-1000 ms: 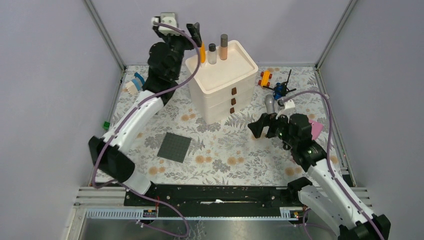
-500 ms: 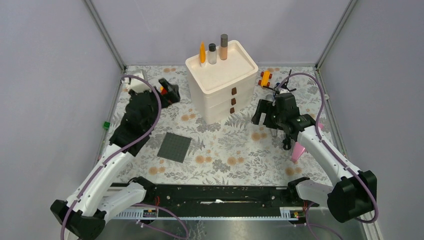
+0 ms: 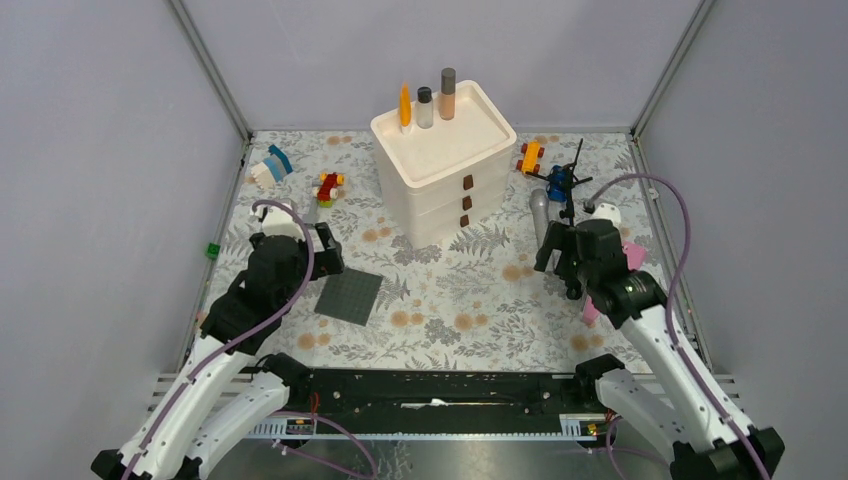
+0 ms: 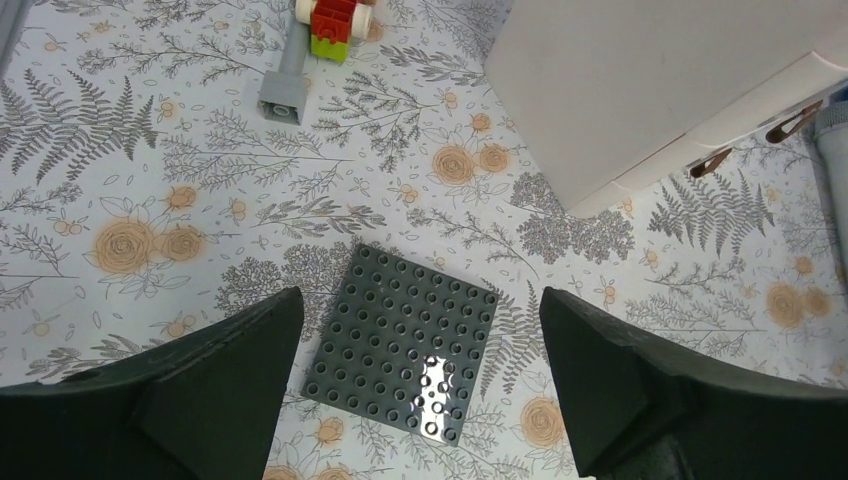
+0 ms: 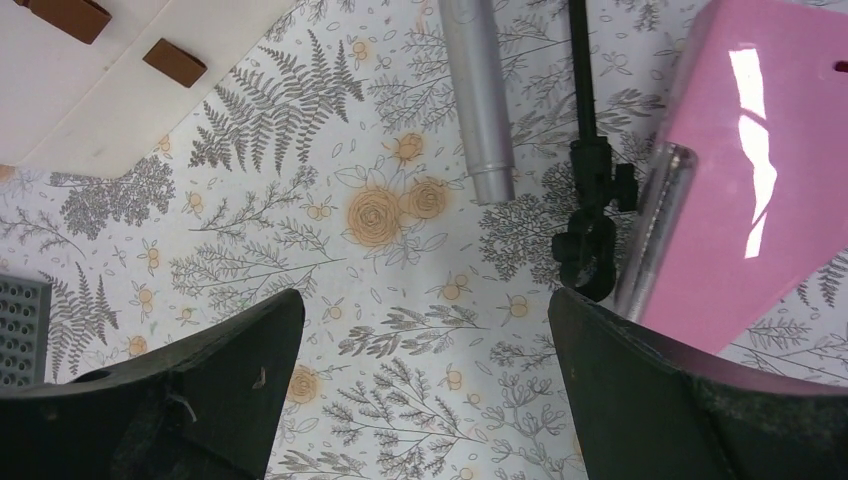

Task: Organize the makeup
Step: Reset both arms

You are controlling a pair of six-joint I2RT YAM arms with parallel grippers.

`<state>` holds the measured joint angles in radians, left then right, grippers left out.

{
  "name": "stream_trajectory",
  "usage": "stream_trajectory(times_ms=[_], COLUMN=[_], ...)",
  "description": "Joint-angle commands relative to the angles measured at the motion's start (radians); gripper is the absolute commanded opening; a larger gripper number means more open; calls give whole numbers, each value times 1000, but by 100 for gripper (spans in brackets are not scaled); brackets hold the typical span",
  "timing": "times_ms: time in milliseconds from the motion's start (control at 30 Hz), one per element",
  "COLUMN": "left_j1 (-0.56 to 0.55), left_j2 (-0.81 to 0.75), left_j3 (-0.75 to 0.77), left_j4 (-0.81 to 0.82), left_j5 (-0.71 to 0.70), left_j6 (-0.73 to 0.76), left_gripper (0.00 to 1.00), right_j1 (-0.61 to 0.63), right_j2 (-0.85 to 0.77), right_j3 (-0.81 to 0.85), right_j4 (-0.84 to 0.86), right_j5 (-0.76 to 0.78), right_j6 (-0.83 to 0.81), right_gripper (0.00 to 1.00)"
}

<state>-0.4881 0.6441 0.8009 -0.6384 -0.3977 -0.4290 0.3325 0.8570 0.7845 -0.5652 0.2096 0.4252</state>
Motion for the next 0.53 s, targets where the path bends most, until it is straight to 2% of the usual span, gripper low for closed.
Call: stream_trajectory(times_ms=[0,267,500], left_j1=[4,4,4], left_j2=[-47,-60,-79], left_j3=[-33,-39,-27], left_j4=[39,39,12], left_j5=[25,30,-11], left_j6=[56,56,42], left_gripper=[99,99,99], right_j1=[-4,-2,-1], right_j2=[-127,-335,-385], right_j3=[-69,-156,-179], right_j4=[30,96,118], right_j5=[94,55,15], right_j6=[-21,-26,-26], right_gripper=[100,100,99])
